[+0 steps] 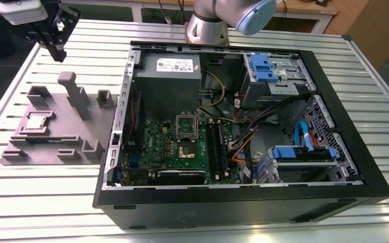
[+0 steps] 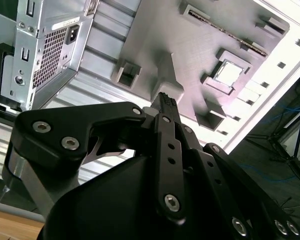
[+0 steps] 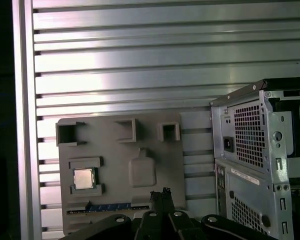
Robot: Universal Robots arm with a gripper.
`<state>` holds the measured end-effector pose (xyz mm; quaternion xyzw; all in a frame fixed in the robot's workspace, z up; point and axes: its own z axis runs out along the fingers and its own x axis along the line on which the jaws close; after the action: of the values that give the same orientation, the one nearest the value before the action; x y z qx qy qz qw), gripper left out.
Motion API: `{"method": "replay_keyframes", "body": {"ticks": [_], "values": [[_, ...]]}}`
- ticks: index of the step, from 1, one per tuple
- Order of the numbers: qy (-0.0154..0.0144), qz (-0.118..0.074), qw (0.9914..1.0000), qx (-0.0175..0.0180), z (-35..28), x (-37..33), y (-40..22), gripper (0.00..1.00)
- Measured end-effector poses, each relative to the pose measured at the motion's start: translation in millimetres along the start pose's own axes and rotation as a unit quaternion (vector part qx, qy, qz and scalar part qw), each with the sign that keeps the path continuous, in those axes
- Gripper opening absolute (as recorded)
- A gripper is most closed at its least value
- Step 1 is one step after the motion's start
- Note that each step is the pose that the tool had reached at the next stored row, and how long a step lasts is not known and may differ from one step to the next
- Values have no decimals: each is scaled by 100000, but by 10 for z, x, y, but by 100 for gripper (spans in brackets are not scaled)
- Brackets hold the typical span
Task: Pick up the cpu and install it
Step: 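Reach for the cpu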
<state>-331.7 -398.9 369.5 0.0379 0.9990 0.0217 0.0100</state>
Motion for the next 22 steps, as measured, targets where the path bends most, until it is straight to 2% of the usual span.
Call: {"method": "replay_keyframes", "body": {"ticks": [9, 22], "values": [[19, 4, 100000, 2, 5, 92, -7, 11], [19, 4, 100000, -1, 7, 189, -15, 11]]}}
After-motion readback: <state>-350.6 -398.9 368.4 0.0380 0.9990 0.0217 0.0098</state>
